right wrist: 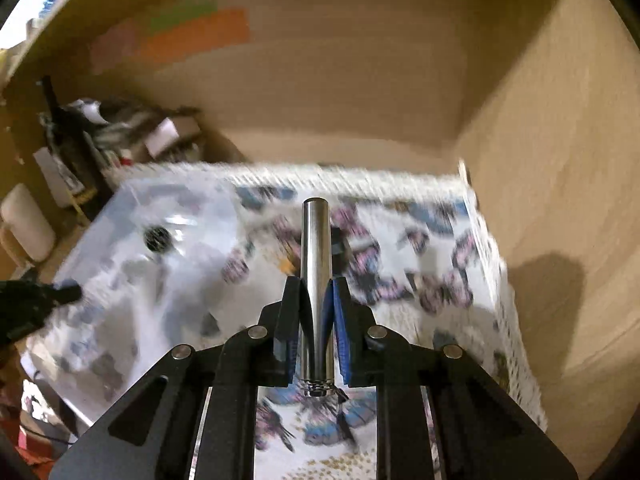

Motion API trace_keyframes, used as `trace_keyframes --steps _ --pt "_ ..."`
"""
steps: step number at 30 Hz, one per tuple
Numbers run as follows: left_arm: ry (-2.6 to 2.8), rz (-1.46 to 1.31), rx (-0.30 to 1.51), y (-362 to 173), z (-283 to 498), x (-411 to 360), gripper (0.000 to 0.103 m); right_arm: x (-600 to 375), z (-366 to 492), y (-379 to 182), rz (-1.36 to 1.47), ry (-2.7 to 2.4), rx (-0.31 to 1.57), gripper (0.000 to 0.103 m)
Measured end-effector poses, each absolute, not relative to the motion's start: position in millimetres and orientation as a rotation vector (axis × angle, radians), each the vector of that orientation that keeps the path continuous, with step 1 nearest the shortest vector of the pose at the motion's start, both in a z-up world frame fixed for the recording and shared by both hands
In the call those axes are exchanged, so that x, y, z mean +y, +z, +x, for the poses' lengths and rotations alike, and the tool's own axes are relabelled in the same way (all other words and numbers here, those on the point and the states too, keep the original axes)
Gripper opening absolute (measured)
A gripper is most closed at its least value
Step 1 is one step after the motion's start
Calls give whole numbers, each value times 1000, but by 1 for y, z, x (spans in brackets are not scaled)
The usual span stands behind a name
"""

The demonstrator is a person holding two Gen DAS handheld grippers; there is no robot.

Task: Organize rigid objects
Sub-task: 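Grasp the metal pen with the right gripper and lift it, then lay the metal pen into the tray beside the device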

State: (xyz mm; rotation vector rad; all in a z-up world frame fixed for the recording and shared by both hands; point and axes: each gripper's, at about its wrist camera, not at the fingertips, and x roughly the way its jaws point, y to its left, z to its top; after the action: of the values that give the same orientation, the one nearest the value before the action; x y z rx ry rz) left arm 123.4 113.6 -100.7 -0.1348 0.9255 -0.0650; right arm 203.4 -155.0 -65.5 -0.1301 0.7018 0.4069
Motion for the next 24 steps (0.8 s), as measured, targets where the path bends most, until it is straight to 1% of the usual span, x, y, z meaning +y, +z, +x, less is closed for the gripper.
trace_keyframes --steps 7,14,18,24 --pt "-65 -135 926 -101 123 114 12 -116 199 -37 -165 522 612 14" --pt "-64 -132 929 -100 124 115 12 -75 190 -29 -193 647 586 14" --pt "-64 -132 928 -100 124 115 12 -53 193 -37 -220 701 607 14" --pt "-66 -139 925 -100 124 117 12 -29 207 -68 -274 713 704 14"
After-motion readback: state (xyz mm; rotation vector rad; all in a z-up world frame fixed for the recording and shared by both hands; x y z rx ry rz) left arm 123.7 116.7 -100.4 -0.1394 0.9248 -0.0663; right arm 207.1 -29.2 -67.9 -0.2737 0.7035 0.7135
